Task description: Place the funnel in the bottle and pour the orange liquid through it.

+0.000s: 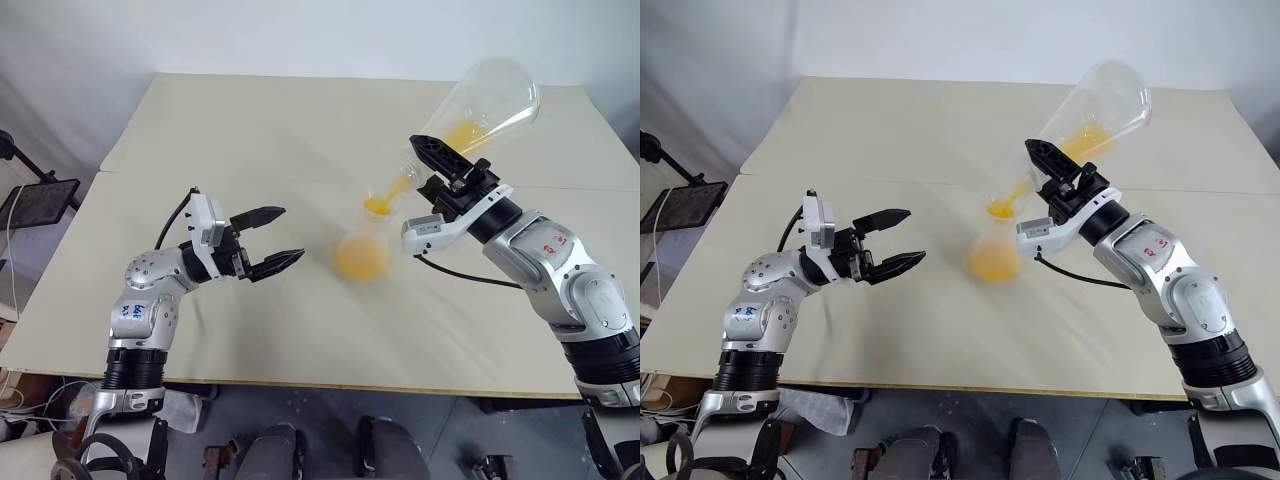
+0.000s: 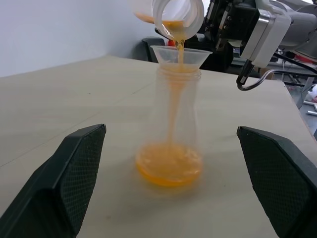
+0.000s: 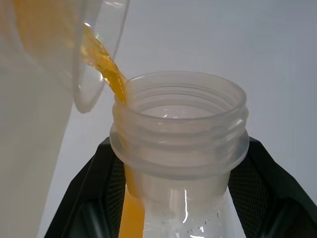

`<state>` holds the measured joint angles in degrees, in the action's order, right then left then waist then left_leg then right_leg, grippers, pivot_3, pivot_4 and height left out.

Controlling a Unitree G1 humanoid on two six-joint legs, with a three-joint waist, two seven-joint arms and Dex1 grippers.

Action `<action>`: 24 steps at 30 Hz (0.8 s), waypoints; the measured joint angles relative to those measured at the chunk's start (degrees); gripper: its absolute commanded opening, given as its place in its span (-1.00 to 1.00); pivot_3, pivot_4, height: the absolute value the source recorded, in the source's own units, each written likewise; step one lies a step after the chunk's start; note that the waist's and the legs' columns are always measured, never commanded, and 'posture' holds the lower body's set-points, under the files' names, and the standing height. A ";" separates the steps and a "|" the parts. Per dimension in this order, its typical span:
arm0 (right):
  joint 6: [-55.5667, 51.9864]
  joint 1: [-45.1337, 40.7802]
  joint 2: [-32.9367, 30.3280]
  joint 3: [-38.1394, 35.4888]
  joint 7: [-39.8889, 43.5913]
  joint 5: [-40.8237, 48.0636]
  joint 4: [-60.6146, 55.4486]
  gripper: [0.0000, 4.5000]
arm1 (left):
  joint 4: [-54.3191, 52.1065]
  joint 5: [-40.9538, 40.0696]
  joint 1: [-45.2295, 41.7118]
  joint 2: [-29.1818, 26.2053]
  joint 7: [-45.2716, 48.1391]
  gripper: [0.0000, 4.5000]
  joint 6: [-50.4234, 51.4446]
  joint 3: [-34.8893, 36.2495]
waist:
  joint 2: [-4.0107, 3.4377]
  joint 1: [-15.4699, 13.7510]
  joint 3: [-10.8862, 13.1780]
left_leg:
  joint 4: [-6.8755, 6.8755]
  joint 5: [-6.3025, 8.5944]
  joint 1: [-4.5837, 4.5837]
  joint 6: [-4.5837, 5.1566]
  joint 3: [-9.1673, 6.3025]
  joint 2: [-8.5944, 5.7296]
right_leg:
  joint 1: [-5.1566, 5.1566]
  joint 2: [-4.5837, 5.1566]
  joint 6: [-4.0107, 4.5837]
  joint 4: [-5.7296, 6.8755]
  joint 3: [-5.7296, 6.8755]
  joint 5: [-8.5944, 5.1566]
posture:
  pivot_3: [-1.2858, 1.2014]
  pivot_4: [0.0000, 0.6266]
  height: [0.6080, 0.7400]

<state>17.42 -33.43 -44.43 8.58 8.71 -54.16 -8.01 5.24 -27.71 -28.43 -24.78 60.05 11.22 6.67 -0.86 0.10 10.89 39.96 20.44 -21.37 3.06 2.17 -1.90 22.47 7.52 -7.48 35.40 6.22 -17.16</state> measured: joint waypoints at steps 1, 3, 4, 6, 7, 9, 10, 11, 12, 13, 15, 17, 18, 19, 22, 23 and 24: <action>0.00 0.00 0.00 0.00 -0.01 -0.12 0.00 0.08 | 0.00 0.00 0.00 0.03 0.01 1.00 -0.03 0.00 | 0.00 0.00 0.00 | 0.00 0.00 0.00 0.00 0.00 0.00 | 0.00 0.00 0.00 0.00 0.00 0.00 | 0.03 -0.52 1.00; -0.01 0.00 0.00 0.00 -0.02 -0.55 0.00 0.08 | 0.04 0.00 0.00 0.06 0.02 1.00 -0.09 0.00 | 0.00 0.00 0.00 | 0.00 0.00 0.00 0.00 0.00 0.00 | 0.00 0.00 0.00 0.00 0.00 0.00 | 0.03 -0.52 1.00; -0.01 0.00 0.00 0.00 -0.03 -0.63 0.01 0.08 | 0.06 0.00 0.00 0.08 0.02 1.00 -0.10 0.00 | 0.00 -0.01 0.00 | 0.00 0.00 0.00 0.00 0.00 0.00 | 0.00 0.00 0.00 0.00 0.00 0.00 | 0.03 -0.52 1.00; -0.01 0.00 0.00 0.00 -0.05 -0.72 0.10 0.08 | 0.13 0.00 0.00 0.18 0.02 1.00 -0.15 0.00 | 0.00 -0.01 0.00 | 0.00 0.00 0.00 0.00 0.00 0.00 | 0.00 0.00 0.00 0.00 0.00 0.00 | 0.03 -0.52 1.00; -0.01 0.00 0.00 0.00 -0.05 -0.75 0.27 0.08 | 0.20 0.00 0.00 0.22 0.03 1.00 -0.23 0.00 | 0.00 -0.01 0.00 | 0.00 0.00 0.00 0.00 0.00 0.00 | 0.00 0.00 0.00 0.00 0.00 0.00 | 0.03 -0.52 1.00; -0.01 0.00 0.00 0.00 -0.05 -1.02 0.46 0.08 | 0.24 0.00 0.00 0.28 0.05 1.00 -0.46 0.00 | 0.00 -0.01 0.00 | 0.00 0.00 0.00 0.00 0.00 0.00 | 0.00 0.00 0.00 0.00 0.00 0.00 | 0.03 -0.52 1.00; 0.00 0.00 0.00 0.00 -0.07 -1.14 0.46 0.08 | 0.24 0.00 -0.01 0.29 0.07 1.00 -0.53 0.00 | 0.00 0.00 0.00 | 0.00 0.00 0.00 0.00 0.00 0.00 | 0.00 0.00 0.00 0.00 0.00 0.00 | 0.03 -0.52 1.00; 0.01 0.00 0.00 0.00 -0.11 -1.19 0.47 0.08 | 0.27 0.00 -0.01 0.32 0.07 1.00 -0.61 0.00 | 0.00 0.01 0.00 | 0.00 0.00 0.00 0.00 0.00 0.00 | 0.00 0.00 0.00 0.00 0.00 0.00 | 0.03 -0.52 1.00; 0.01 0.00 0.00 0.00 -0.13 -1.22 0.47 0.08 | 0.31 0.00 -0.01 0.37 0.09 1.00 -0.72 0.00 | 0.00 0.00 0.00 | 0.00 0.00 0.00 0.00 0.00 0.00 | 0.00 0.00 0.00 0.00 0.00 0.00 | 0.03 -0.52 1.00; 0.02 0.00 0.00 0.00 -0.14 -1.28 0.47 0.08 | 0.37 0.00 -0.01 0.41 0.11 1.00 -0.87 -0.01 | 0.00 0.00 0.00 | 0.00 0.00 0.00 0.00 0.00 0.00 | 0.00 0.00 0.00 0.00 0.01 0.00 | 0.03 -0.52 1.00; 0.02 0.00 0.00 0.00 -0.14 -1.47 0.49 0.08 | 0.56 0.00 -0.01 0.43 0.14 1.00 -1.25 0.00 | 0.00 0.00 0.00 | 0.00 0.00 0.00 0.00 0.00 0.00 | 0.00 0.00 0.00 0.00 0.01 0.00 | 0.03 -0.52 1.00; 0.02 -0.04 0.00 0.00 -0.16 -1.73 0.65 0.08 | 1.20 0.00 -0.12 0.48 0.18 1.00 -1.51 0.00 | 0.00 -0.01 0.00 | 0.00 0.00 0.00 0.00 0.00 0.00 | 0.00 0.00 0.00 0.00 0.01 0.00 | 0.03 -0.52 1.00; 0.02 -0.05 0.00 0.00 -0.18 -1.87 0.78 0.08 | 1.65 0.00 -0.16 0.49 0.19 1.00 -1.61 -0.01 | 0.00 -0.01 0.00 | 0.00 0.00 0.00 0.00 0.00 0.00 | 0.00 0.00 0.00 0.00 0.01 0.00 | 0.03 -0.52 1.00; 0.02 -0.07 0.00 0.00 -0.25 -1.91 0.94 0.08 | 2.09 0.00 -0.16 0.50 0.20 1.00 -1.68 -0.01 | 0.00 0.00 0.00 | 0.00 0.00 0.00 0.00 0.00 0.00 | 0.00 0.00 0.00 0.00 0.01 0.00 | 0.03 -0.52 1.00; 0.07 -0.44 0.00 0.01 -0.51 -2.02 1.34 0.08 | 2.36 0.00 -0.18 0.57 0.32 1.00 -1.99 -0.02 | 0.00 0.00 0.00 | 0.00 0.00 0.00 0.00 0.00 0.00 | 0.00 0.00 0.00 0.00 0.01 0.00 | 0.03 -0.52 1.00; 0.07 -0.71 0.00 0.01 -0.57 -2.02 1.35 0.08 | 2.36 0.00 -0.18 0.58 0.44 1.00 -2.04 -0.02 | 0.00 0.01 0.00 | 0.00 0.00 0.00 -0.01 0.00 0.00 | 0.00 0.00 0.00 0.00 0.01 0.00 | 0.03 -0.52 1.00; 0.09 -1.01 0.00 0.01 -0.67 -2.03 1.35 0.08 | 2.39 0.00 -0.18 0.59 0.55 1.00 -2.11 -0.02 | 0.00 0.01 0.00 | 0.00 0.00 0.00 -0.01 0.00 0.00 | 0.00 -0.01 0.00 0.00 0.01 0.00 | 0.03 -0.52 1.00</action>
<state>17.51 -34.44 -44.43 8.59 8.04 -56.19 -6.66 7.62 -27.71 -28.61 -24.19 60.60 9.11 6.65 -0.86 0.11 10.89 39.96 20.43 -21.37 3.05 2.17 -1.90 22.48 7.51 -7.48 35.40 6.23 -17.16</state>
